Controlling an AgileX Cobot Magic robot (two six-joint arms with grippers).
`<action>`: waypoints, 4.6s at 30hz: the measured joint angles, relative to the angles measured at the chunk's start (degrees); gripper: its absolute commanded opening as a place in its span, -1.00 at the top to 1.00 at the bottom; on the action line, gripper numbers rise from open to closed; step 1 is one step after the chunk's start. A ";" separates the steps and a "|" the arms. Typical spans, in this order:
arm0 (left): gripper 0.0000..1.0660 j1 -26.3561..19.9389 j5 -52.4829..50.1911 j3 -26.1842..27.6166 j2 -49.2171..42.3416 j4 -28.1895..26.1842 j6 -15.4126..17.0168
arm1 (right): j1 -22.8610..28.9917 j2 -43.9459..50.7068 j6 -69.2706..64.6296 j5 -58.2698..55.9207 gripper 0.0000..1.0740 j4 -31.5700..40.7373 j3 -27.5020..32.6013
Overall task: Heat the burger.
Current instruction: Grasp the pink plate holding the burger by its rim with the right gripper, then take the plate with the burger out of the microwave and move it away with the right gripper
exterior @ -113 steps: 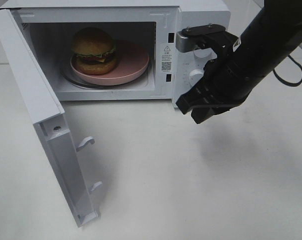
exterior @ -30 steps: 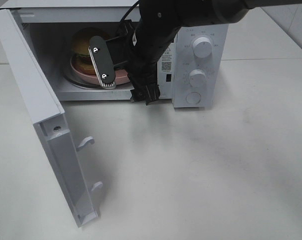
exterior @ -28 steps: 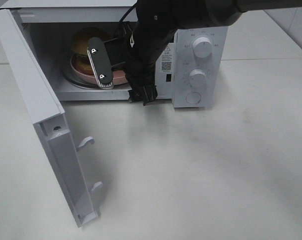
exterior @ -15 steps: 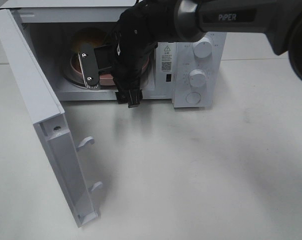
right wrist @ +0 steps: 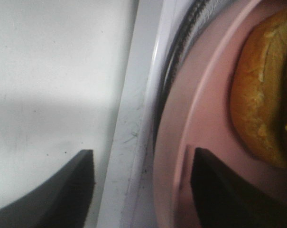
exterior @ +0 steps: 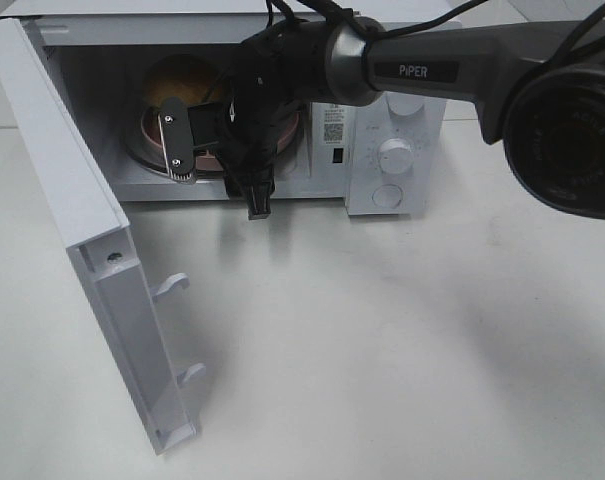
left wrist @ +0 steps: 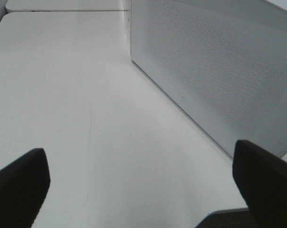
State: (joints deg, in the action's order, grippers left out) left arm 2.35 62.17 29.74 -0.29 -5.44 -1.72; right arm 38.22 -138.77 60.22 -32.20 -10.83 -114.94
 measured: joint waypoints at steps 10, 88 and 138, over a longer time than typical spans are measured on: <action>-0.88 0.00 0.00 0.00 0.00 0.06 0.00 | -0.17 0.06 2.06 0.00 1.00 -0.23 -0.29; -0.88 0.00 0.00 0.00 0.00 0.17 0.00 | 0.46 37.13 25.50 19.60 1.00 9.00 55.46; -0.88 0.00 0.00 0.00 0.00 0.17 0.00 | -0.11 86.29 4.76 7.05 1.00 -3.15 90.41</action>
State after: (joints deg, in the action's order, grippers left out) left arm 2.35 62.17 29.74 -0.29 -5.27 -1.72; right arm 38.10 -52.48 64.97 -25.15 -13.98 -24.52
